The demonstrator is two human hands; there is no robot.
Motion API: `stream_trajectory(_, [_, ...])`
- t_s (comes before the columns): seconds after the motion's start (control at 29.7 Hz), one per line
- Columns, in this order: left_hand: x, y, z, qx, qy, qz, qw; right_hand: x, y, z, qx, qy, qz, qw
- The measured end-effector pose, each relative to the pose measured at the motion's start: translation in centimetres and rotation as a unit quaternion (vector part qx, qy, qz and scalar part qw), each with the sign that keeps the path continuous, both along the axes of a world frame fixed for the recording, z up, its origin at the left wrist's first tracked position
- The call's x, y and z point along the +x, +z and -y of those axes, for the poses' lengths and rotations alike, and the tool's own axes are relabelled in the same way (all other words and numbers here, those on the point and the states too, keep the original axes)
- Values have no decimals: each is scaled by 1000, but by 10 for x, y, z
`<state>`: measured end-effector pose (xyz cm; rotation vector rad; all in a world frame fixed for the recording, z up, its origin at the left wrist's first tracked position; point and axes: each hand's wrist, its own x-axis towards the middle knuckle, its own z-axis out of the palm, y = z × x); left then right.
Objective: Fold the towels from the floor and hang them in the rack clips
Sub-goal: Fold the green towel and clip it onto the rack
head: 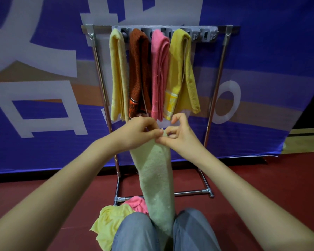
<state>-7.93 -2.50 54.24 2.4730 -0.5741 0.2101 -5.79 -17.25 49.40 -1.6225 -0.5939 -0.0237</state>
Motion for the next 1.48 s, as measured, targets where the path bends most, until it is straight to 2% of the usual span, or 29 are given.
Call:
stream_trajectory(0.13, [-2, 1, 3, 27, -4, 26, 999, -1, -6, 0, 18, -7, -22, 1000])
stream_trajectory(0.24, [-3, 5, 2, 33, 8, 64, 997, -3, -19, 4, 51, 21, -73, 996])
stream_trajectory(0.34, [-3, 16, 0, 23, 20, 101, 994, -6, -49, 7, 20, 47, -116, 992])
stream_trajectory(0.47, [-2, 38, -2, 23, 17, 156, 987, -7, -97, 5, -20, 35, -174, 984])
stream_trajectory(0.64, [-1, 62, -15, 36, 40, 185, 981, -6, -142, 1, -50, 44, -223, 972])
stream_trajectory(0.81, [-2, 73, -40, 52, 97, 213, 971, 3, -160, -1, -67, 38, -236, 969])
stream_trajectory(0.91, [2, 62, -65, 64, 170, 218, 959, 9, -148, 1, -84, 60, -224, 969])
stream_trajectory(0.98, [5, 40, -82, 89, 225, 196, 950, 12, -132, 6, -85, 95, -212, 969])
stream_trajectory(1.08, [10, -6, -102, 143, 300, 100, 938, 17, -100, 12, -89, 140, -197, 966])
stream_trajectory(1.15, [6, -35, -104, 166, 317, 17, 934, 18, -77, 16, -93, 156, -186, 966])
stream_trajectory(1.25, [1, -61, -89, 198, 285, -73, 935, 13, -40, 23, -91, 191, -184, 960])
stream_trajectory(1.28, [0, -62, -80, 181, 261, -104, 942, 12, -30, 22, -85, 208, -183, 957])
stream_trajectory(1.31, [-2, -61, -67, 117, 223, -136, 958, 9, -19, 22, -82, 217, -186, 955])
stream_trajectory(1.35, [-5, -56, -52, 16, 171, -179, 969, 7, -11, 21, -85, 222, -180, 955])
stream_trajectory(1.41, [-19, -41, -18, -179, 52, -233, 954, 1, 5, 20, -103, 237, -164, 952])
stream_trajectory(1.48, [-28, -30, 5, -271, -11, -214, 938, -6, 19, 22, -110, 254, -160, 947])
